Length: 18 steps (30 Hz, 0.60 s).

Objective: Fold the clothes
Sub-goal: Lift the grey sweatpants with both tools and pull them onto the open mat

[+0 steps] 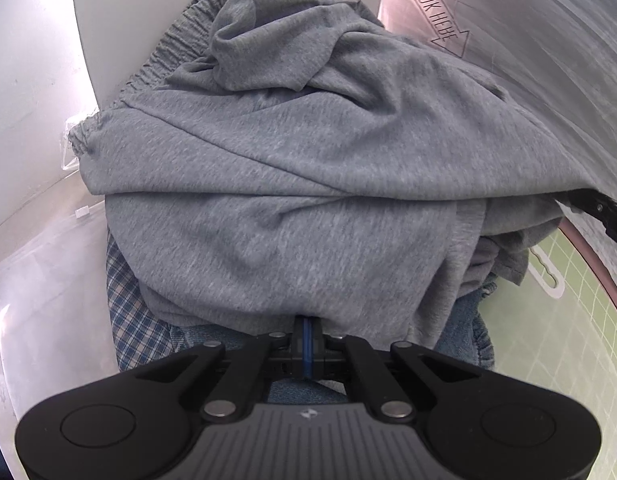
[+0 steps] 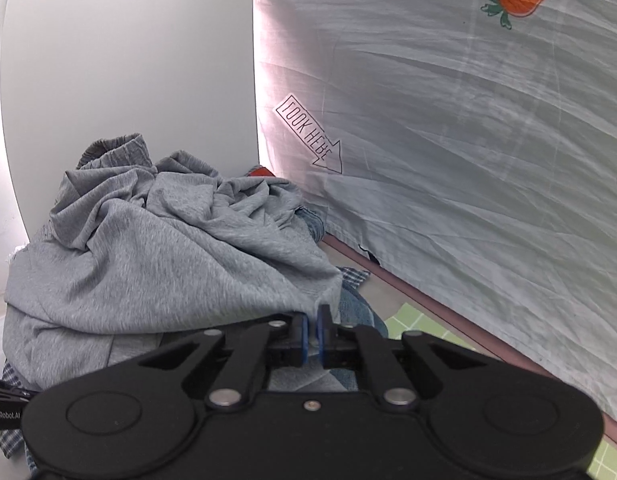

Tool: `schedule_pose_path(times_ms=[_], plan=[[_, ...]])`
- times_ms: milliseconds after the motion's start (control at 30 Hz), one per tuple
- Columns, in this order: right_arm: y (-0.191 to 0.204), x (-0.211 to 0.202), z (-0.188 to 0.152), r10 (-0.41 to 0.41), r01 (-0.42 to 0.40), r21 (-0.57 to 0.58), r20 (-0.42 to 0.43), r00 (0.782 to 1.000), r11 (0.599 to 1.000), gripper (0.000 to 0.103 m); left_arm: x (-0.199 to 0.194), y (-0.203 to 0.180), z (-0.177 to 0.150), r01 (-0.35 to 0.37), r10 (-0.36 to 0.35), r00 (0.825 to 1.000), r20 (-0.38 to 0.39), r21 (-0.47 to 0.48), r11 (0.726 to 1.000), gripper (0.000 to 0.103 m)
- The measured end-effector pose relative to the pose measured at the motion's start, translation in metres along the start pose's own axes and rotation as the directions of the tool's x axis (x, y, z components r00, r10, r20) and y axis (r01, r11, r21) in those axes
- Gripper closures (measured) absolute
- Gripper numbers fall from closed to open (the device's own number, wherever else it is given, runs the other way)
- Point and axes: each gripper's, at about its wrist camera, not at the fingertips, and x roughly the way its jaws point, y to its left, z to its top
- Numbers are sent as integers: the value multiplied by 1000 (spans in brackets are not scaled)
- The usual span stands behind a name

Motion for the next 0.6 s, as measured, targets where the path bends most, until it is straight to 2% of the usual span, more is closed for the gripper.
schedule_pose_path(times_ms=[167, 333, 467, 600], plan=[[1, -31, -5, -30, 30, -2, 39, 999, 1000, 99, -31, -24, -19, 60, -62, 997, 38, 60, 996, 103], [-6, -75, -16, -112, 108, 48, 83, 990, 993, 100, -58, -45, -33, 105, -111, 992, 63, 91, 990, 103], [-29, -121, -33, -203, 191, 111, 107, 973, 975, 100, -79, -41, -44, 117, -121, 989, 80, 51, 992, 103], [-62, -171, -58, -316, 293, 191, 107, 943, 937, 100, -85, -33, -52, 144, -143, 986, 86, -4, 990, 101]])
